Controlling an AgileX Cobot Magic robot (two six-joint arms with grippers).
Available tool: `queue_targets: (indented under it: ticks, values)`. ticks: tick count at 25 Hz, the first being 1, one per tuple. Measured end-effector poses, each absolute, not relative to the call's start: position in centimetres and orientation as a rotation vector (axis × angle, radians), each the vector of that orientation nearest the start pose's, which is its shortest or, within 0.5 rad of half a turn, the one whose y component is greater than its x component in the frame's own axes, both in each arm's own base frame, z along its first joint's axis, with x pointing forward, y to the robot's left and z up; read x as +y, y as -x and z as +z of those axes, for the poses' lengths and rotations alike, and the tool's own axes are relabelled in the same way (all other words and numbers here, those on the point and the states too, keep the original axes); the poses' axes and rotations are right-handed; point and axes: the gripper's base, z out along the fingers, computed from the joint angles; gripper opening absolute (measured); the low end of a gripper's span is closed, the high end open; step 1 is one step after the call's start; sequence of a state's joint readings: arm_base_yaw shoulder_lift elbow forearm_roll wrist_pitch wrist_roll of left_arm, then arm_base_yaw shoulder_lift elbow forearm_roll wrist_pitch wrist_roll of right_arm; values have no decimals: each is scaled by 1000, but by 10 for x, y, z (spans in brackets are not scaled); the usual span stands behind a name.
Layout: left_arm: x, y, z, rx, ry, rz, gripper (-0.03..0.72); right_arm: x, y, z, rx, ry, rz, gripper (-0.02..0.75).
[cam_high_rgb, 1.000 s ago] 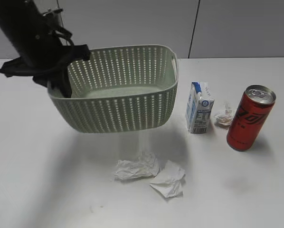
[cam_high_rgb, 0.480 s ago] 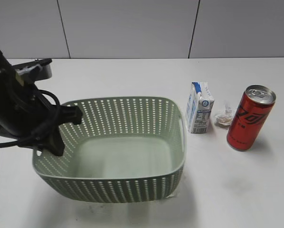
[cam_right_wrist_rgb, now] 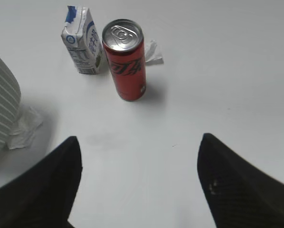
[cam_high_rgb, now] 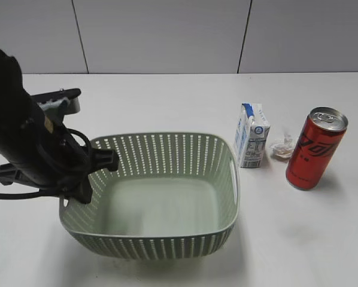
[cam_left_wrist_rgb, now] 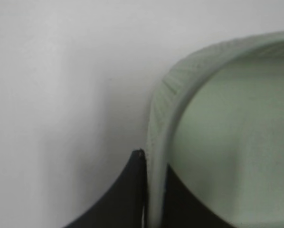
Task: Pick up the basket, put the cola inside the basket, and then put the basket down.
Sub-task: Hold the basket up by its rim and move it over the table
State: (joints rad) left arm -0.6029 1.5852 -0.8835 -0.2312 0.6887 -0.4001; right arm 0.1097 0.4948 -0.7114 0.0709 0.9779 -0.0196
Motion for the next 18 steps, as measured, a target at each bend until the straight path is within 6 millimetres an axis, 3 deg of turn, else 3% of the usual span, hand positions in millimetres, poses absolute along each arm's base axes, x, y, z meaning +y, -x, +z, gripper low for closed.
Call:
queue_targets:
  ticks: [4, 8, 13, 18]
  values:
    - [-173, -228, 183, 2999, -75, -375, 0, 23, -112, 350, 2323, 121, 222, 592]
    - [-173, -228, 183, 2993, -74, -378, 0, 32, -154, 351, 2385, 125, 280, 635]
    - [-173, -229, 183, 2989, -76, -377, 0, 37, -207, 324, 2475, 154, 255, 645]
    - [-173, -229, 183, 2987, -79, -374, 0, 41, -245, 293, 2569, 207, 231, 647]
